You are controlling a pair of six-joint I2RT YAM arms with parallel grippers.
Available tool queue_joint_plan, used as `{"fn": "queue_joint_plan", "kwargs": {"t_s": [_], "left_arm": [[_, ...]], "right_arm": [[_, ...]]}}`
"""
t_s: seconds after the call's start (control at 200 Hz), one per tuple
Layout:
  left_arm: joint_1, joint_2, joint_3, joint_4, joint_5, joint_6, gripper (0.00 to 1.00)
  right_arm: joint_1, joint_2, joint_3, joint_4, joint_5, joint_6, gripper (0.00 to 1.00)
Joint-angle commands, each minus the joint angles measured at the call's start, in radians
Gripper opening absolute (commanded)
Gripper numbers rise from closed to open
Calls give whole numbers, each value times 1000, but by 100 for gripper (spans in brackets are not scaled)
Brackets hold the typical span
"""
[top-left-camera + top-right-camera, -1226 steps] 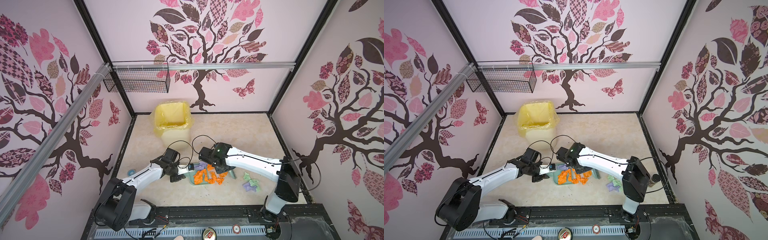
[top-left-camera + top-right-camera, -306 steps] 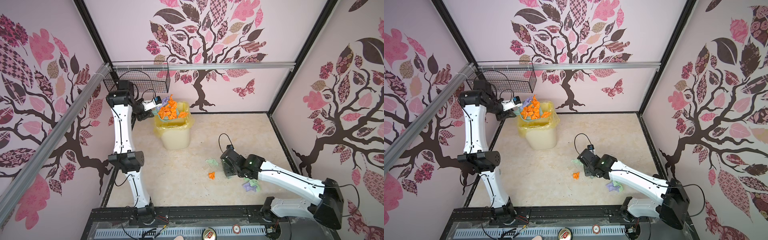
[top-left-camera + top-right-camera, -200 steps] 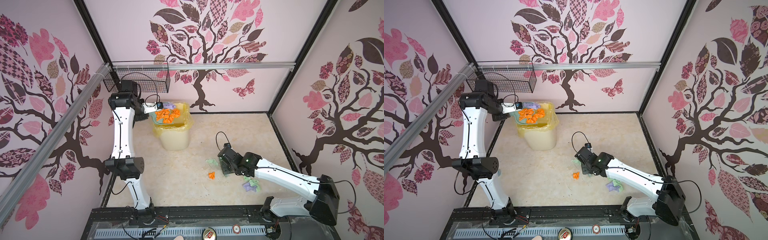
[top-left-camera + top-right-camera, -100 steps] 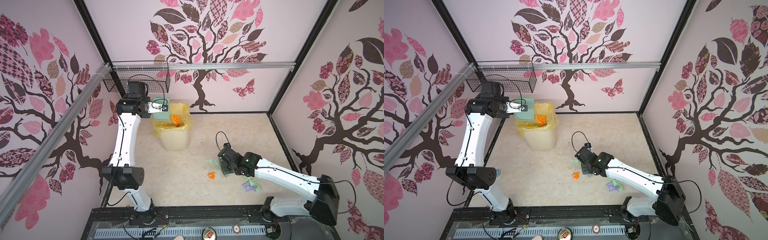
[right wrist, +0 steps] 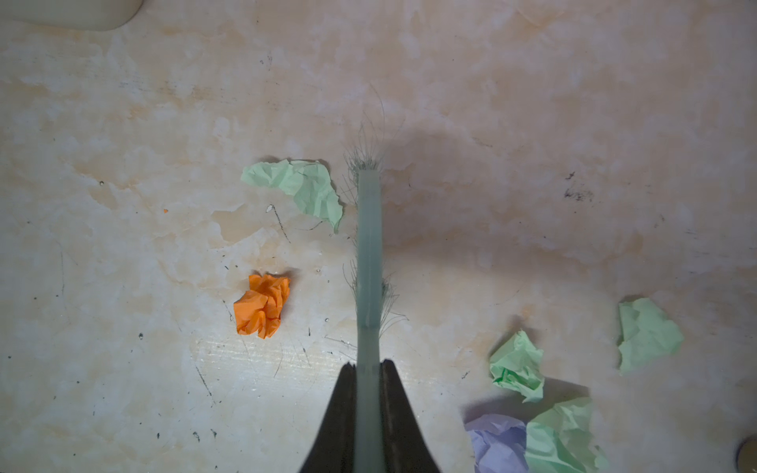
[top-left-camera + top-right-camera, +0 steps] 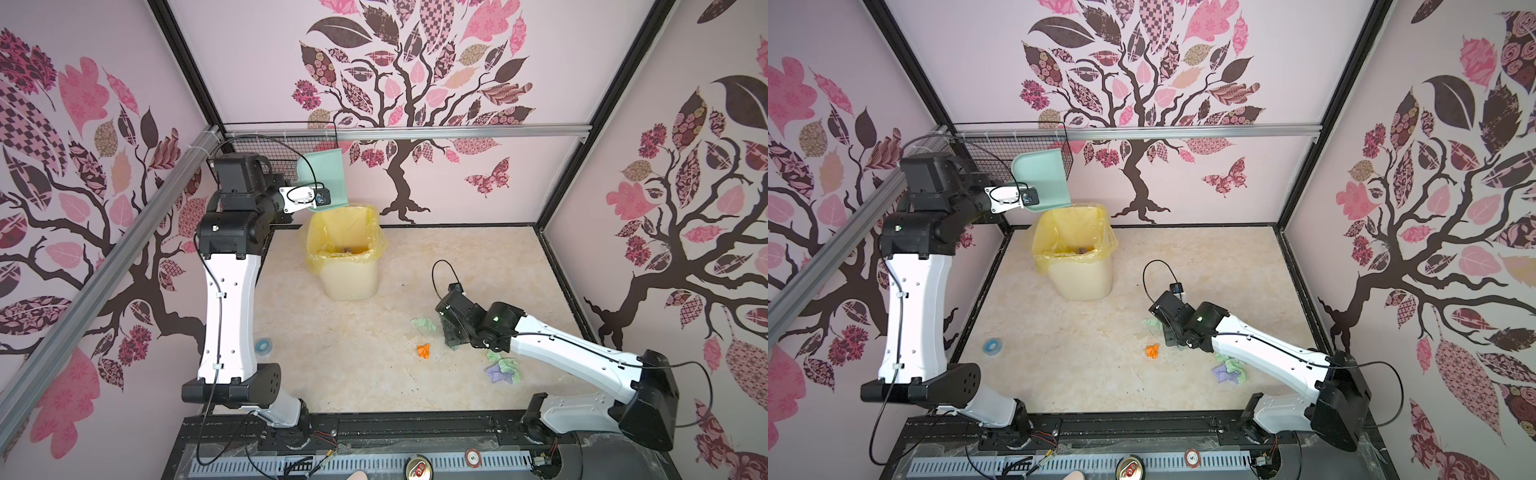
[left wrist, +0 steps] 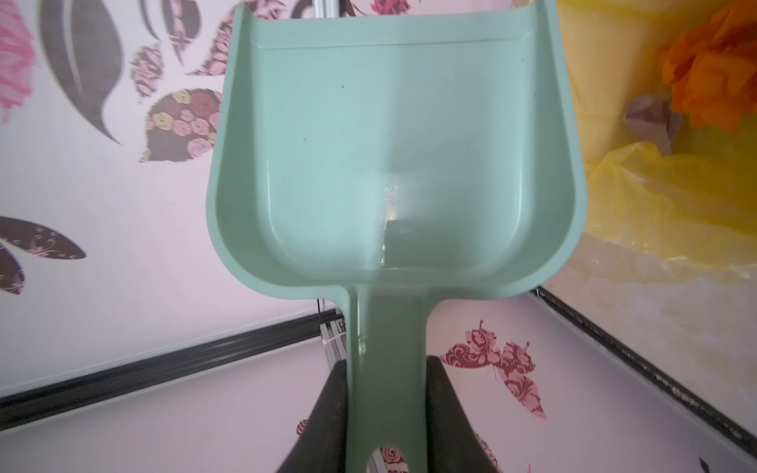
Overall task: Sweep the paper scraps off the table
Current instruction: 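Lower the empty dustpan with the left gripper while the brush moves to green scraps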
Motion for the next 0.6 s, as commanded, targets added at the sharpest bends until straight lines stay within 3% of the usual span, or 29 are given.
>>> {"fn": "queue_joint_plan", "kwargs": {"t_s": [0.0, 0.215, 0.36, 0.595], "left_arm": [[8, -114, -11, -138, 186, -126, 0], [4, -398, -464, -181, 346, -166, 0], [-17, -539, -782, -146, 385, -177, 0], [-26, -652, -1120, -97, 411, -157, 0]], "right_arm": [[-5, -10, 94, -124, 102, -17, 0], [-22, -16, 279, -414, 358, 52, 0], [-77, 28, 336, -641, 479, 152, 0], [-216, 33, 234, -641, 455, 180, 0]]}}
